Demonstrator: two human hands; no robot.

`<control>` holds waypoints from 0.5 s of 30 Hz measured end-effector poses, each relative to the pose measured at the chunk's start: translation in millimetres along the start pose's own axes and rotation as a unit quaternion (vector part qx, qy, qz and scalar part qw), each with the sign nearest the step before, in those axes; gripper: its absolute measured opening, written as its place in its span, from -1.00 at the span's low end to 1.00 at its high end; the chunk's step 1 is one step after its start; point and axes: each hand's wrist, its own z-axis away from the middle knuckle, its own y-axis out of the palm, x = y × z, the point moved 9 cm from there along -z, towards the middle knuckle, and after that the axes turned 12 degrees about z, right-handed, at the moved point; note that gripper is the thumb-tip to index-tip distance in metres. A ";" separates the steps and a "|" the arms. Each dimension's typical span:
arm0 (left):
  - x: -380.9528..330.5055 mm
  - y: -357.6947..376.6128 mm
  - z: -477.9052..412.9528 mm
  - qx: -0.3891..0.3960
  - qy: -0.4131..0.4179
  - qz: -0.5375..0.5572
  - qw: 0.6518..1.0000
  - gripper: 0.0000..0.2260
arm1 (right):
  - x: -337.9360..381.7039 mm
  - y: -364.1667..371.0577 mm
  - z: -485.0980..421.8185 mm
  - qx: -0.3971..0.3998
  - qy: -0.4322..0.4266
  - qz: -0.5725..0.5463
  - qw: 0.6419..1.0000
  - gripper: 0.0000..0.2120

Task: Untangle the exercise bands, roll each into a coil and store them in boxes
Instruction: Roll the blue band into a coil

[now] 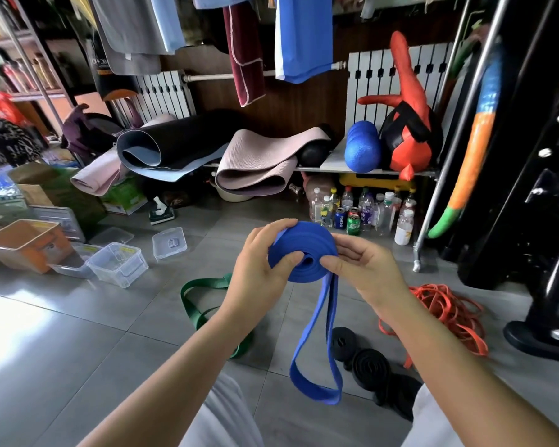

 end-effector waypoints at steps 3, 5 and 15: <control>0.1 5.5 -2.1 0.058 0.009 -0.092 0.994 -0.63 | 2.2 -3.4 -2.6 0.011 -0.010 0.052 0.999 -0.64; -6.5 10.0 -3.3 0.115 0.040 -0.187 0.975 -0.56 | 5.2 -3.6 -3.9 0.023 -0.019 0.078 0.996 -0.63; -10.3 14.9 -4.9 0.215 0.051 -0.231 0.947 -0.57 | 4.6 15.2 4.6 0.090 -0.013 0.089 0.992 -0.59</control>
